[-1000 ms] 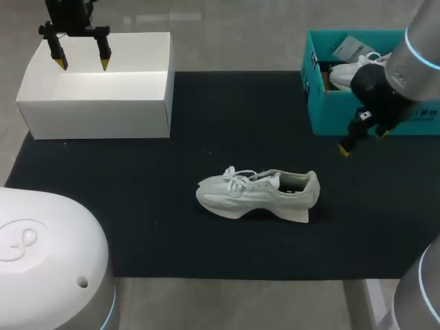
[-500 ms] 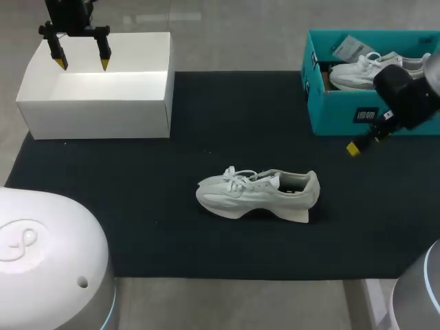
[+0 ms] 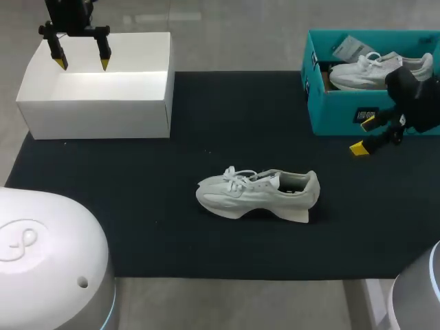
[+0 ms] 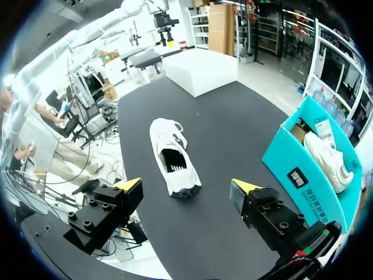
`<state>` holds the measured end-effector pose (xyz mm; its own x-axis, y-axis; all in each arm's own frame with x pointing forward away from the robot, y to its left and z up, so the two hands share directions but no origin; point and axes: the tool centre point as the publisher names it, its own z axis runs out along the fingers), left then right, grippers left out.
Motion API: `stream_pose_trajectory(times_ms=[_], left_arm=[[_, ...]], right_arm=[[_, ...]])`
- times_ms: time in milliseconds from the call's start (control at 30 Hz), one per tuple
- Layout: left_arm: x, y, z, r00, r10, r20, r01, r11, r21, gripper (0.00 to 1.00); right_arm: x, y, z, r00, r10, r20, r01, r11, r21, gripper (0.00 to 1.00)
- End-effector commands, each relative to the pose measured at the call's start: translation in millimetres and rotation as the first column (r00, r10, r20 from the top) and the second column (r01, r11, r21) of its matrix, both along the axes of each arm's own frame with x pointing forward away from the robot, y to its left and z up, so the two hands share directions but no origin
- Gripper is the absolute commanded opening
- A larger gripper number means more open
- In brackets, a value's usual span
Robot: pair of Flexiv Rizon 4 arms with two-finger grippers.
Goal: Take the shoe out of the shoebox, open the shoe tongue, remove and reinsert the insole, then place the shoe into the shoebox
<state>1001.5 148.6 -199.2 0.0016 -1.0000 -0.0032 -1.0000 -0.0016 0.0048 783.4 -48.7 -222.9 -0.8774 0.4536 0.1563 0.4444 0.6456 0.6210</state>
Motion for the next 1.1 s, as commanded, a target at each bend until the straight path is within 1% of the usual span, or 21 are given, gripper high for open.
stream_pose_trajectory(times_ms=[33, 933, 1000, 1067, 1100], left_arm=[[-0.5, 1, -1, 1.0, -0.001, 0.002, 0.001, 1.0, -0.002, 1.0], [-0.5, 1, -1, 1.0, -0.001, 0.002, 0.001, 1.0, -0.002, 1.0], [-0.5, 1, -1, 1.0, -0.001, 0.002, 0.001, 1.0, -0.002, 1.0], [-0.5, 1, -1, 1.0, -0.001, 0.002, 0.001, 1.0, -0.002, 1.0], [-0.5, 1, -1, 1.0, -0.001, 0.002, 0.001, 1.0, -0.002, 1.0]], right_arm=[[1.0, -3, -4, 1.0, 0.024, 0.004, -0.024, 1.0, 0.021, 1.0], [1.0, -3, -4, 1.0, 0.024, 0.004, -0.024, 1.0, 0.021, 1.0], [5.0, -1, -16, 0.997, 0.041, 0.066, -0.042, 0.999, 0.024, 1.0], [9.9, 0, -24, 0.982, 0.109, 0.152, -0.112, 0.994, 0.013, 1.0], [13.0, 2, -26, 0.965, 0.163, 0.205, -0.171, 0.985, 0.021, 1.0]])
